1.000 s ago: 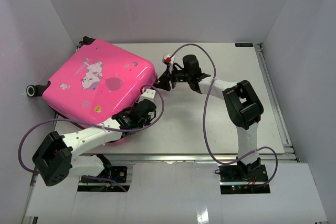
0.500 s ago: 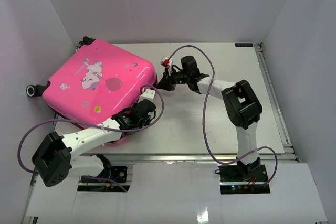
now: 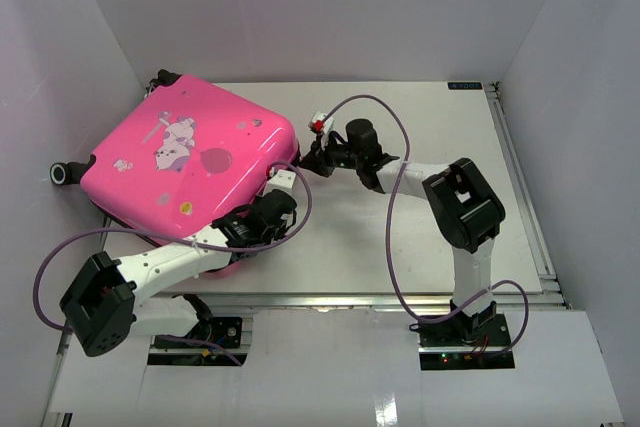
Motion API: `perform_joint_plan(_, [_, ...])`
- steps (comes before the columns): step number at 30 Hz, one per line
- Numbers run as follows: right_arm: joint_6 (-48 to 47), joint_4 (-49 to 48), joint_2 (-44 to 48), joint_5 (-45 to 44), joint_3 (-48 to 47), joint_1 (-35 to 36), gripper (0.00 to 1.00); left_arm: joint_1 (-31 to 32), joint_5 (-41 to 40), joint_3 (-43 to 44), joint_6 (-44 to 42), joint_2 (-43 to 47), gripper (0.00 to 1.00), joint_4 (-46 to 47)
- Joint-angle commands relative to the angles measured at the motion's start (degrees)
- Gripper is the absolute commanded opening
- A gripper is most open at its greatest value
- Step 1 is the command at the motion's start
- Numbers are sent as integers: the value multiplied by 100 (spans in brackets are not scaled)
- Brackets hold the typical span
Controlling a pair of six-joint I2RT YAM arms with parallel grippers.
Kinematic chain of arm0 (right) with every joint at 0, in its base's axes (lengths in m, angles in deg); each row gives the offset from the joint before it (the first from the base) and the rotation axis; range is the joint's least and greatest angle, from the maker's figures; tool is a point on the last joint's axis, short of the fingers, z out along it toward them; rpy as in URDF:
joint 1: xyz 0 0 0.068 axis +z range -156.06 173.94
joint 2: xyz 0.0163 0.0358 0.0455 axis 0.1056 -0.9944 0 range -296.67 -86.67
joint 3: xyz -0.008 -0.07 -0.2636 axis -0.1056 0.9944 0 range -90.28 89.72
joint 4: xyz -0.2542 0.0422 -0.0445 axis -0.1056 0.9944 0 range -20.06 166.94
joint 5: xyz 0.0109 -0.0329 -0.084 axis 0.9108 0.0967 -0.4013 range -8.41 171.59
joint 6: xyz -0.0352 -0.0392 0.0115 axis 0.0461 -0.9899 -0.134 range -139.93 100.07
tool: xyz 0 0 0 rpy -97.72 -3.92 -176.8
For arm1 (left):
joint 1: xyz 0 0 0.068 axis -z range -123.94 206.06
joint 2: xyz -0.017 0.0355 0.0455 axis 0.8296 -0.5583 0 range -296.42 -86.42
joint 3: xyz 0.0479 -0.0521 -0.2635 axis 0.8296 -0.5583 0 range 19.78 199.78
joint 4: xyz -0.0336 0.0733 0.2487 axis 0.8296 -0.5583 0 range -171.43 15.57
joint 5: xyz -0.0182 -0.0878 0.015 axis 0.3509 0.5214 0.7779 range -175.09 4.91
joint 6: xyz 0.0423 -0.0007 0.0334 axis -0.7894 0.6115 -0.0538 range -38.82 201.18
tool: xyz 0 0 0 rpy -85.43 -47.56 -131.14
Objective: Pack the luggage
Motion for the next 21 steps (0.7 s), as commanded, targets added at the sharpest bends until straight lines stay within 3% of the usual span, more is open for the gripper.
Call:
perform_joint_plan(1, [118,-653,81,-1499,-34,-219,8,117,206,58,509,502,0,-140])
perform_joint_plan(21, [261,-150,-1069,-1017,-1984,-491,8,264,580,-169,367,510,0,-17])
